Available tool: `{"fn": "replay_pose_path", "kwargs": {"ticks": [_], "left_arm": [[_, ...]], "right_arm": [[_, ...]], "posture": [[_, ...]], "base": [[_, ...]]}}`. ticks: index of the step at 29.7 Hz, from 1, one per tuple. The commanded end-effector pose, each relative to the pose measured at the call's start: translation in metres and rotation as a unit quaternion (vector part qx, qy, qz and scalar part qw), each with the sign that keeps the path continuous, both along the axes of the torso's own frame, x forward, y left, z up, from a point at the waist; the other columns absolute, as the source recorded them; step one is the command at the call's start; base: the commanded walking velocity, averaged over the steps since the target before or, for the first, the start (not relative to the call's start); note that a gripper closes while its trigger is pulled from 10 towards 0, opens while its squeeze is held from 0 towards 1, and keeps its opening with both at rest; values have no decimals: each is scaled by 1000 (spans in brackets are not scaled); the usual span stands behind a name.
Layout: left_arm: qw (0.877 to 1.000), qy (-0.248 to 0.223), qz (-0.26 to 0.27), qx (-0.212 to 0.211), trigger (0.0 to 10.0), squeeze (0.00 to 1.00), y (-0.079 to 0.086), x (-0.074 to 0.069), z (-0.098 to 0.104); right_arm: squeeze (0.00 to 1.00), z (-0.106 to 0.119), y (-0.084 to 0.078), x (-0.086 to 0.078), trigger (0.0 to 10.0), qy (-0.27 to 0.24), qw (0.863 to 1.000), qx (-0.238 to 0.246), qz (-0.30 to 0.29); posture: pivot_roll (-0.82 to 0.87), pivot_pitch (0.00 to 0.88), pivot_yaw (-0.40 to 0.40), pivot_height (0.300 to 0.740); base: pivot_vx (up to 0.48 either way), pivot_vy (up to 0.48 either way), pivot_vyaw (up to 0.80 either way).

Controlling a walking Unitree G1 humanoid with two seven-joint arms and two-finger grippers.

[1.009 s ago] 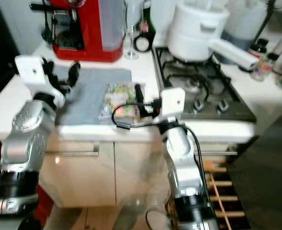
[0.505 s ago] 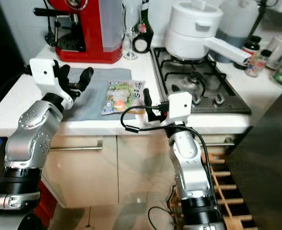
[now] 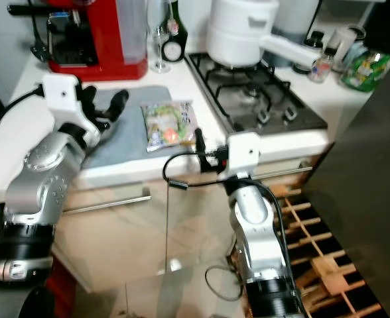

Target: Restocking fridge

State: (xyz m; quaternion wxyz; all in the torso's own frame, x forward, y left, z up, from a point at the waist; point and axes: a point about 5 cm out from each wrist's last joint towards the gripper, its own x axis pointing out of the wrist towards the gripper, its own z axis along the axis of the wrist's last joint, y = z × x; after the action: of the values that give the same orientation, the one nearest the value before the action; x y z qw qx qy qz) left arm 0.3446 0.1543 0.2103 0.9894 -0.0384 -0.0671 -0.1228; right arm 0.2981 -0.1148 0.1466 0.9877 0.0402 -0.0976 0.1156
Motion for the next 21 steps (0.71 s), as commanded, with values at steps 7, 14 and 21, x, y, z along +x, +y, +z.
{"fn": "replay_pose_path", "kwargs": {"ticks": [7,14,21], "left_arm": [[995,-30,-63,75,10000,0,-19,0,1],[989,17,-115,86,10000,0,-37,23,-12],[980,47,-146,123,10000,0,-63,38,-26]], "right_arm": [[227,16,-14,5,10000,-8,999,39,-29],[231,16,-32,3,10000,20,992,110,-64],[231,27,-49,-4,10000,13,987,138,-84]], "posture": [[-95,0,-11,740],[-142,0,16,740],[-201,0,48,740]], "base": [[0,0,0],[0,0,0],[0,0,0]]}}
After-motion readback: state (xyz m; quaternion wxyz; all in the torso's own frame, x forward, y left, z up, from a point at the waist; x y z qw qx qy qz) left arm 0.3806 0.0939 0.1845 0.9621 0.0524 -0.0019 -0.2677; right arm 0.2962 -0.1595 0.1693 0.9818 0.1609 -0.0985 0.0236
